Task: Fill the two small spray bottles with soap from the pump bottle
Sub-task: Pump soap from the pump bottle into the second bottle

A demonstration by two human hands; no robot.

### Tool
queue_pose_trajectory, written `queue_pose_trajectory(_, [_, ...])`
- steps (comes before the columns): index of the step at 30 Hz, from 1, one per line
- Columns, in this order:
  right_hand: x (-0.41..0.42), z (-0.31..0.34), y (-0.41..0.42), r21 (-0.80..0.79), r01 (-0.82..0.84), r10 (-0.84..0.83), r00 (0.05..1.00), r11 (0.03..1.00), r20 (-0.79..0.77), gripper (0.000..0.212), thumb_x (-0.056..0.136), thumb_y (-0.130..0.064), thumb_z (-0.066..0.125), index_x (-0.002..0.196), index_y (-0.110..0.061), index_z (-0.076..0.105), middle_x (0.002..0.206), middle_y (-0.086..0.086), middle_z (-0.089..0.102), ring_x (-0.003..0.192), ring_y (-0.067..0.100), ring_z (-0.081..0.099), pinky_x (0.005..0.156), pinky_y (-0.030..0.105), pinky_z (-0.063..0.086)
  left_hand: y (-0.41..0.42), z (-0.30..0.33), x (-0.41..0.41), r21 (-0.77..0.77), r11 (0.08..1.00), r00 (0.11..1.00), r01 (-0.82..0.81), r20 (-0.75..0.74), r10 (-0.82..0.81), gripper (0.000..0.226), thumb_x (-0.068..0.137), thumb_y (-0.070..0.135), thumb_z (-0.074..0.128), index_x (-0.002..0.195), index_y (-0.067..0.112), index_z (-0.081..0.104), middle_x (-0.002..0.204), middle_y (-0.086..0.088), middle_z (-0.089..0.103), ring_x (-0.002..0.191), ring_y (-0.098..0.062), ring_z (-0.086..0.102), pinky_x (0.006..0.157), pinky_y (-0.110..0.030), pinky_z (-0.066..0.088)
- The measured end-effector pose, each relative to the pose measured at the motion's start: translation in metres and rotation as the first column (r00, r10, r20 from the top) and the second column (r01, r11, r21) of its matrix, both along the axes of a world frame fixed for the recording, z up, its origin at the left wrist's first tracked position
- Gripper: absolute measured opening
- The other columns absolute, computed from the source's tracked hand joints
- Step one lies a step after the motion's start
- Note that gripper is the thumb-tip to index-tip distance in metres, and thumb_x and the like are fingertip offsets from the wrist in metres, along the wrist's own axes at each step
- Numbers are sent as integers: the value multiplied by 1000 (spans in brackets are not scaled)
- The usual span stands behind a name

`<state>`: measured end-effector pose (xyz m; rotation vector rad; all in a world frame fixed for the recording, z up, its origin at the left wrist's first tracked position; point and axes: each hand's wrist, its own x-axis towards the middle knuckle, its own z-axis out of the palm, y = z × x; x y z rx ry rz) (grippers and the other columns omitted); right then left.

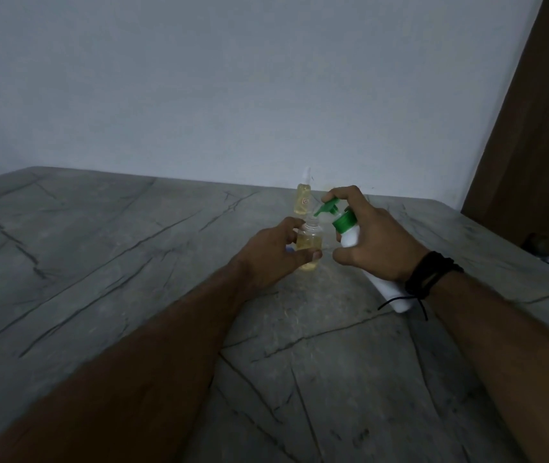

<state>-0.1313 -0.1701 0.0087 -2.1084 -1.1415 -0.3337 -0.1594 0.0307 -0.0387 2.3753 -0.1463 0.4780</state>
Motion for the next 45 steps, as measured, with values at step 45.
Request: queue_pose_trajectory(45, [-1, 0, -1, -1, 12, -12, 1000, 1000, 6, 77, 70, -5, 77, 133, -31, 42, 80, -8, 63, 66, 11, 61, 59, 20, 48, 3, -5, 6, 2, 1000, 1000, -9, 21, 9, 66, 77, 59, 67, 132, 32, 43, 126, 3, 59, 94, -5, 52, 68, -14, 35])
